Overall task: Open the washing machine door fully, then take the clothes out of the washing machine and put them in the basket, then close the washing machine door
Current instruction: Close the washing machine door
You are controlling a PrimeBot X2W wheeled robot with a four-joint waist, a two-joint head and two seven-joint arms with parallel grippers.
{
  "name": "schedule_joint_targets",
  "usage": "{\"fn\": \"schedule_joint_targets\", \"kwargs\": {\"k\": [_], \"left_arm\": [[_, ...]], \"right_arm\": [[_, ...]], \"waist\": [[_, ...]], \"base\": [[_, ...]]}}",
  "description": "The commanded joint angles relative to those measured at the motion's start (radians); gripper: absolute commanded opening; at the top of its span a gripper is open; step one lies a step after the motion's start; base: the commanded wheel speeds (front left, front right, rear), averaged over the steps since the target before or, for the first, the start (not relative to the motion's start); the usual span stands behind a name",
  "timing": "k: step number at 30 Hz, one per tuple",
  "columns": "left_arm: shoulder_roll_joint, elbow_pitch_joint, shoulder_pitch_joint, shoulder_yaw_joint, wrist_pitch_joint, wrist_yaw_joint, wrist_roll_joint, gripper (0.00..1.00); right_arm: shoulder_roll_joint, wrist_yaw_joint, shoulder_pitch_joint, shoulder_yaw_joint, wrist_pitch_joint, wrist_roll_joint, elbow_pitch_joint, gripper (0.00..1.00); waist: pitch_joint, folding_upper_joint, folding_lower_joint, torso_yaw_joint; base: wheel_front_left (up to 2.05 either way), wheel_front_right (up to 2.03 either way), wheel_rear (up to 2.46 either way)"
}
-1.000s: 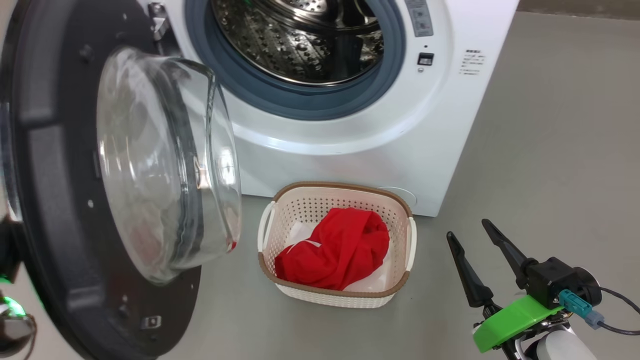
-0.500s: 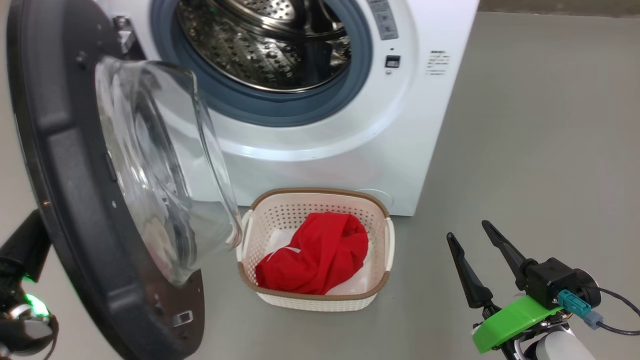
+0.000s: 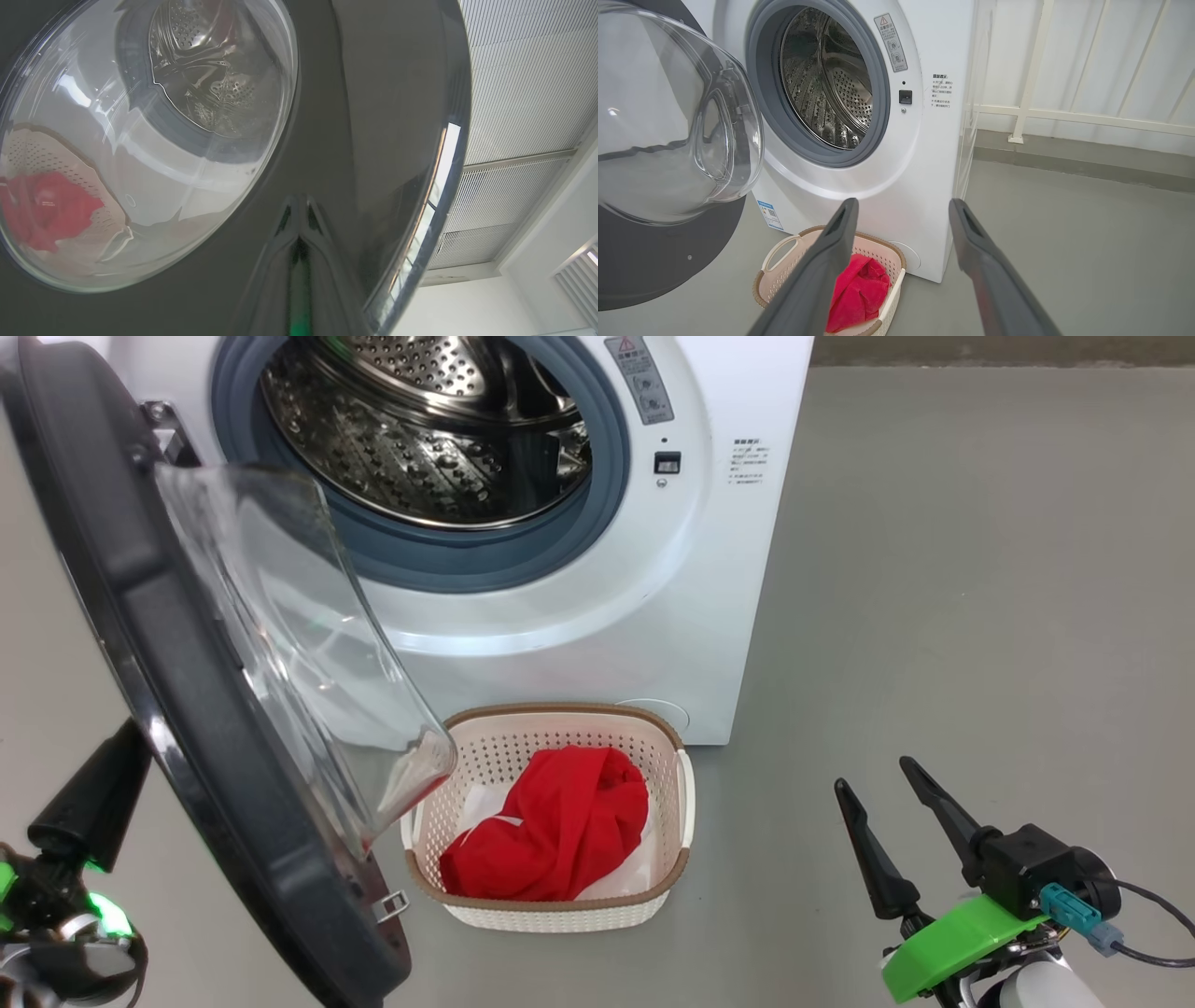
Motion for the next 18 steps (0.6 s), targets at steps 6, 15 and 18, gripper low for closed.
{"fn": "schedule_joint_targets", "kwargs": {"k": [6, 15, 18], "left_arm": [[0.017, -0.020, 0.026, -0.001, -0.018, -0.039, -0.005, 0.00], [0.042, -0.023, 0.083, 0.006, -0.176, -0.172, 0.166, 1.00], [0.061, -0.007, 0.113, 0.003, -0.274, -0.238, 0.280, 1.00]], "right_arm": [[0.002, 0.005, -0.003, 0.018, -0.006, 0.006, -0.018, 1.00], [0.001, 0.005, 0.001, 0.015, -0.006, 0.006, -0.018, 1.00], [0.003, 0.005, 0.000, 0.015, -0.006, 0.004, -0.020, 1.00]], "waist": [[-0.012, 0.0000, 0.0000, -0.007], [0.000, 0.0000, 0.0000, 0.009], [0.003, 0.0000, 0.0000, 0.016]], "base": [[0.00, 0.00, 0.00], [0.00, 0.00, 0.00], [0.00, 0.00, 0.00]]}}
